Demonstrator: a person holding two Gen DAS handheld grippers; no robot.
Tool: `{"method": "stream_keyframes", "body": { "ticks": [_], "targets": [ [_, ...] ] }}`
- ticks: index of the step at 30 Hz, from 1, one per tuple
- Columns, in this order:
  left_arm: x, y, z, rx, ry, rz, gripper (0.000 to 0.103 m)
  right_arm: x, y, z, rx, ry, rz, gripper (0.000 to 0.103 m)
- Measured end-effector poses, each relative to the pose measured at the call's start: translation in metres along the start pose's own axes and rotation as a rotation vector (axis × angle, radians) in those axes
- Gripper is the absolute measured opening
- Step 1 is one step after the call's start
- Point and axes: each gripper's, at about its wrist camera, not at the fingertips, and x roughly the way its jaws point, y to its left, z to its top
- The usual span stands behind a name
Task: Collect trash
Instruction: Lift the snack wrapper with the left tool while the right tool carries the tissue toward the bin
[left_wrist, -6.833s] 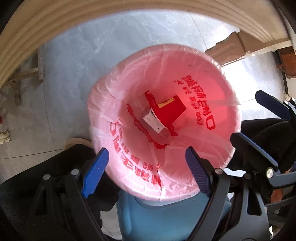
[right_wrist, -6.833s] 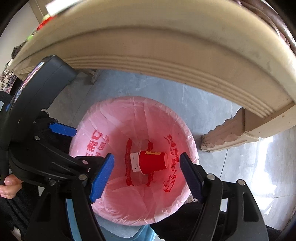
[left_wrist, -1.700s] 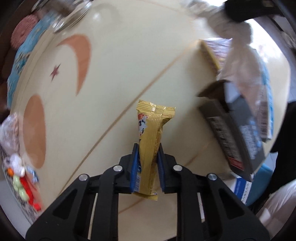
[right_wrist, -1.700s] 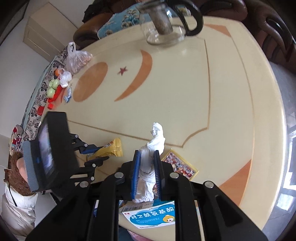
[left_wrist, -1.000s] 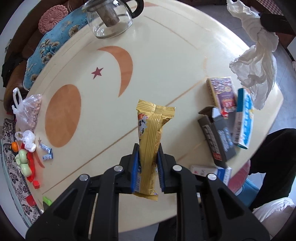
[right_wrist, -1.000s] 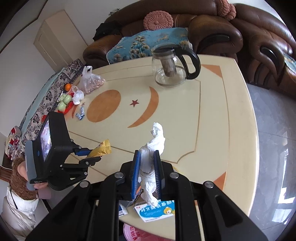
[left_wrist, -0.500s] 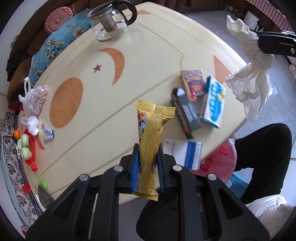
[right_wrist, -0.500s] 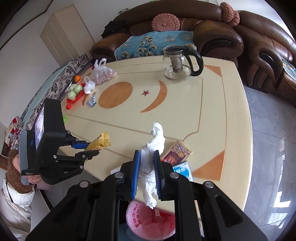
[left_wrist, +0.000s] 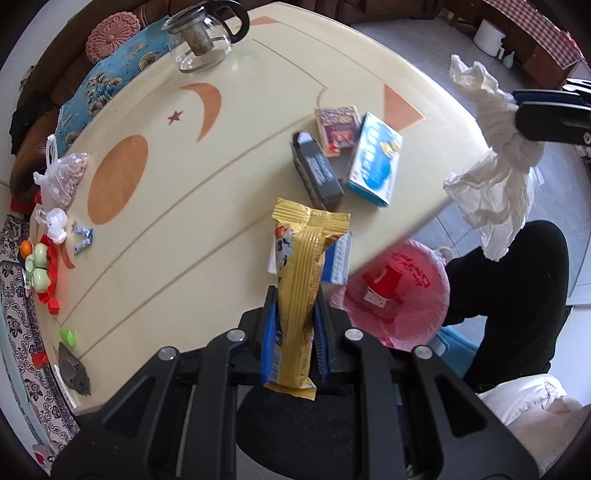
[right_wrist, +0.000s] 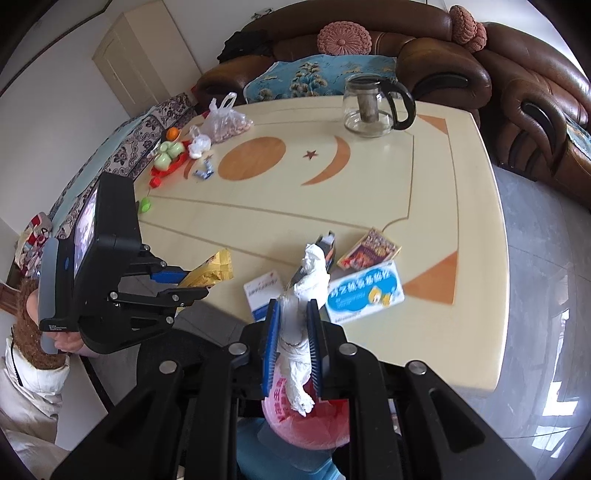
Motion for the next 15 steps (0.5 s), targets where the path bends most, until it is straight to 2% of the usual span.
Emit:
{"method": "stream_keyframes", "body": {
  "ticks": [10,15],
  "targets": [
    [0.003,-0.031,-0.025,-0.006,-0.002,-0.045,0.019,0.005,0.011,-0.045,-0.014,0.046,0.011,0.016],
    [0.01,-0.05,-0.035,0.01,-0.002,-0.043,0.019,0.014,0.015,-0.067,-0.02,0.076,0.01,0.016]
  ]
}}
